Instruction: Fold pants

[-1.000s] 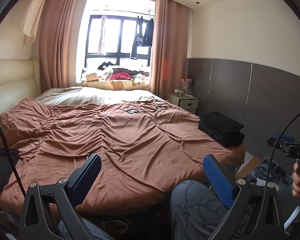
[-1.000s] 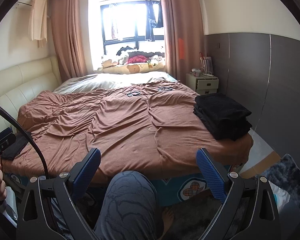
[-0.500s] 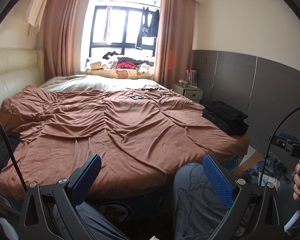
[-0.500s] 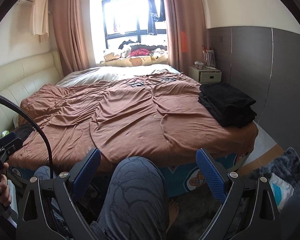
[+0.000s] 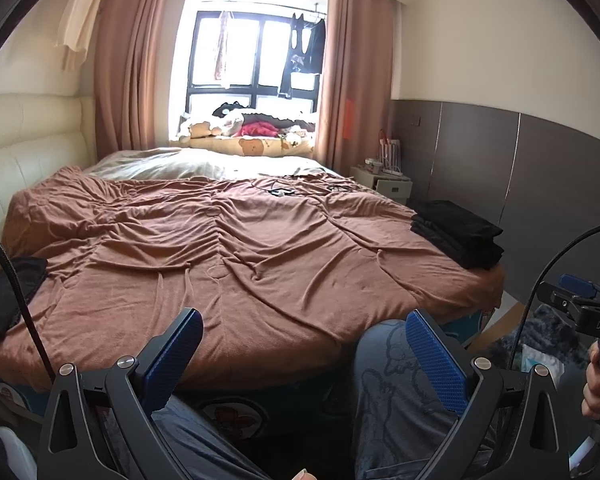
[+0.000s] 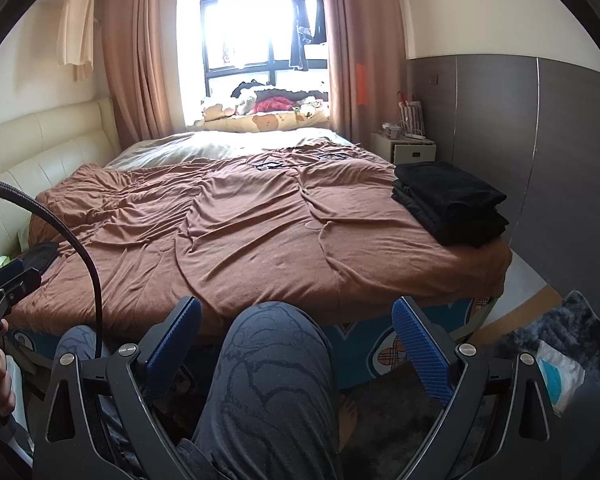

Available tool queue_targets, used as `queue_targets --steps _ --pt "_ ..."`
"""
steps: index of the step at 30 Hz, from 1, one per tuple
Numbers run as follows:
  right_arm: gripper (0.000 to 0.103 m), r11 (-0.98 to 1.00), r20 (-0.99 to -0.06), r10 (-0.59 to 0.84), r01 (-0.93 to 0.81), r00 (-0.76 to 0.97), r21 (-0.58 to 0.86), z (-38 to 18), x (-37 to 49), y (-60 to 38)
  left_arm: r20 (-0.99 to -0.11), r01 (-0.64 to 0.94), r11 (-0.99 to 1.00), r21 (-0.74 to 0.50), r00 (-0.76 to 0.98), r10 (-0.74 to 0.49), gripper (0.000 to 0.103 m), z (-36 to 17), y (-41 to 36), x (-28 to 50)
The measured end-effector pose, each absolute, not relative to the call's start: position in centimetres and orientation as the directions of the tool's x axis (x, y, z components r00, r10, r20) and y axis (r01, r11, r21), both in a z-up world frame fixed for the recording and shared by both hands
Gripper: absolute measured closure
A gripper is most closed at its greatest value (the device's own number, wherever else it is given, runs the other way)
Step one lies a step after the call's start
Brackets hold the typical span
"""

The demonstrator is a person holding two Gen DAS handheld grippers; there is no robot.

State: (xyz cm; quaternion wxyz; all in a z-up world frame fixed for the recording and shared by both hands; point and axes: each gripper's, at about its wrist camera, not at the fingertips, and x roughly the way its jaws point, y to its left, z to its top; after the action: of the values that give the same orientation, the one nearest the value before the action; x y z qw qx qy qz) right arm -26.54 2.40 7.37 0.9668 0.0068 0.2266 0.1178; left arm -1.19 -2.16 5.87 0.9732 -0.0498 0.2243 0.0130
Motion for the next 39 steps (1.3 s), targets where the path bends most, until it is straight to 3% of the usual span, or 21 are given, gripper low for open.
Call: queue_targets --steps 39 --pt "0.007 0.97 -0.441 0.24 -0.23 0.865 0.078 7.0 -26.4 1.3 -0.451 -0.057 0.995 -0.08 0.893 0.015 0.001 6.1 -2.4 -1.6"
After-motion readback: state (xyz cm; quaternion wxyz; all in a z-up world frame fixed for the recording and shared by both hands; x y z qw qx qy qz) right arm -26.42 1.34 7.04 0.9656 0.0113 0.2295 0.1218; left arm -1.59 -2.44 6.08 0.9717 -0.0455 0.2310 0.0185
